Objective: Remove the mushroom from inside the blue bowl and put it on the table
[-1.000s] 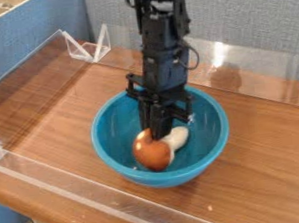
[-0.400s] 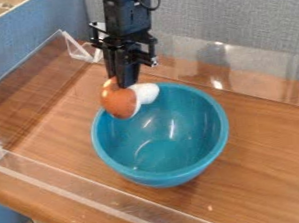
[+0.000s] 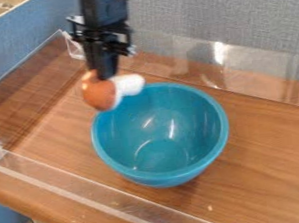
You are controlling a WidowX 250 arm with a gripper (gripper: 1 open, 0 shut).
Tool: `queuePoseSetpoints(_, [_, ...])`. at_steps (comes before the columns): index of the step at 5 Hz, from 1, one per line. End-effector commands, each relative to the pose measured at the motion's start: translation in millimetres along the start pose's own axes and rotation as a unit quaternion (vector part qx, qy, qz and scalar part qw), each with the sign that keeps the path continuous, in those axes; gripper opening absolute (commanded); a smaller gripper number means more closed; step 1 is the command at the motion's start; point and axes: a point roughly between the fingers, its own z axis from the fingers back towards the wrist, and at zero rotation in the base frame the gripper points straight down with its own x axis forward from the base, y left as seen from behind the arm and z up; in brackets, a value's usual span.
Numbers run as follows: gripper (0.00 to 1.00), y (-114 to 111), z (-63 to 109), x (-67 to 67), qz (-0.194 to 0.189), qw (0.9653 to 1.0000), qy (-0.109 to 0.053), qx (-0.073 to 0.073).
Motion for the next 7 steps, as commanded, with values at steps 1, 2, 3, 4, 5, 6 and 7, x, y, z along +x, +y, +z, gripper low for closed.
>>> queuePoseSetpoints(1, [0.00,23.5,35.6,-11.0,-0.006,0.9991,-0.035,0.026])
queuePoseSetpoints(2, [0.00,34.6,37.8,-23.6,-0.016,0.9993,-0.019,0.029])
queuePoseSetpoints(3, [0.00,48.2,37.8,-34.3,0.013,0.9994,-0.009,0.029])
queuePoseSetpoints(4, [0.00,56.8,34.8,-42.2,0.035,0.9990,0.002,0.027])
queuePoseSetpoints(5, [0.00,62.5,30.7,-47.6,0.055,0.9981,0.013,0.024])
queuePoseSetpoints(6, [0.00,67.6,34.6,-41.9,0.041,0.9986,0.024,0.023])
queuePoseSetpoints(7, [0.00,71.0,38.8,-36.4,0.024,0.9989,0.034,0.020])
